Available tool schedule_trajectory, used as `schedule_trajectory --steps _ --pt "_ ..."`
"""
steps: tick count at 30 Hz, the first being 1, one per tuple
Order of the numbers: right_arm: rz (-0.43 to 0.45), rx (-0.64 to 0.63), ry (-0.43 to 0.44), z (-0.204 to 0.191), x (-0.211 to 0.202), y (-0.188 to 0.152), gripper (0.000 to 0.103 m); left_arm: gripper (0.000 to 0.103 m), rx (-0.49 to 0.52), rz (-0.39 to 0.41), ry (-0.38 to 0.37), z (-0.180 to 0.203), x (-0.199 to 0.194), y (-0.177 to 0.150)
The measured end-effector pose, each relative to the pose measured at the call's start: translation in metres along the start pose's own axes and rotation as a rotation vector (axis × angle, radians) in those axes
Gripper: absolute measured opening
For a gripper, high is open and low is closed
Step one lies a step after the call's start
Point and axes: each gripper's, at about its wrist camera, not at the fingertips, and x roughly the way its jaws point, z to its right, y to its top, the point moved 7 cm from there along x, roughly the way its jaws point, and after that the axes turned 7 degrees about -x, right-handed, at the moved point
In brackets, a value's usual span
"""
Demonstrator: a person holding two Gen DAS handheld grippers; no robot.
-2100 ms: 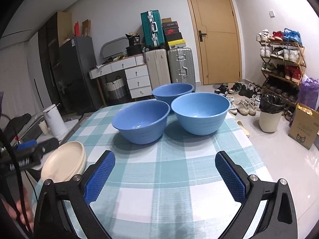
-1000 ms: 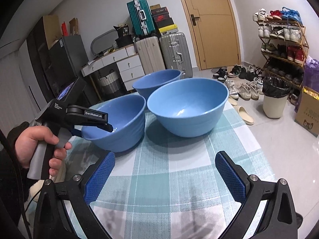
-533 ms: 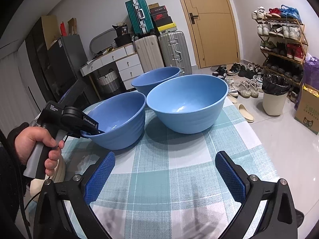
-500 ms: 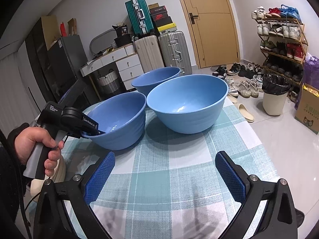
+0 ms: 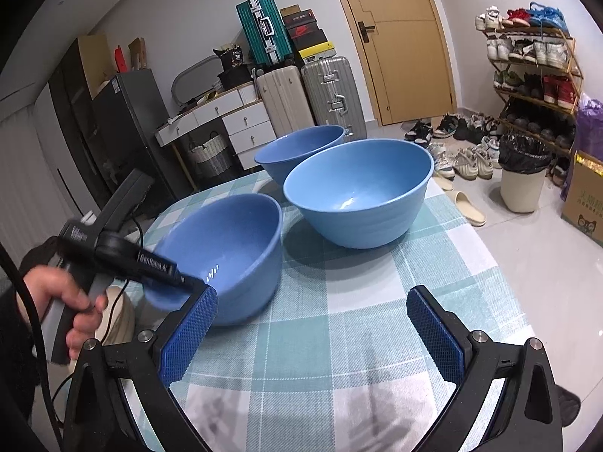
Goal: Organize plates and bowls
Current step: 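Lift and carry the blue bowl with the left tool toward the plates, then lower the blue bowl onto the table and open the left tool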
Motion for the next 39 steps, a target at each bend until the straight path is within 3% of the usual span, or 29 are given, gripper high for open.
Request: schedule_trajectory --steps 6,13,22,39 --pt "0.008 0.008 -0.014 0.002 -0.011 -0.003 0.102 0.006 0.052 -0.036 -0.08 0.027 0.004 -0.041" --pt "0.028 0.005 -0.043 0.007 -0.035 -0.006 0.102 0.006 0.107 -0.037 -0.099 0.059 0.004 -0.071" --pt "0.016 0.047 -0.068 0.026 -0.053 -0.017 0.102 0.006 0.124 -0.047 -0.13 0.068 -0.001 -0.088" --pt "0.001 0.053 -0.051 0.026 -0.051 -0.021 0.102 0.007 0.14 0.004 -0.091 0.071 -0.002 -0.088"
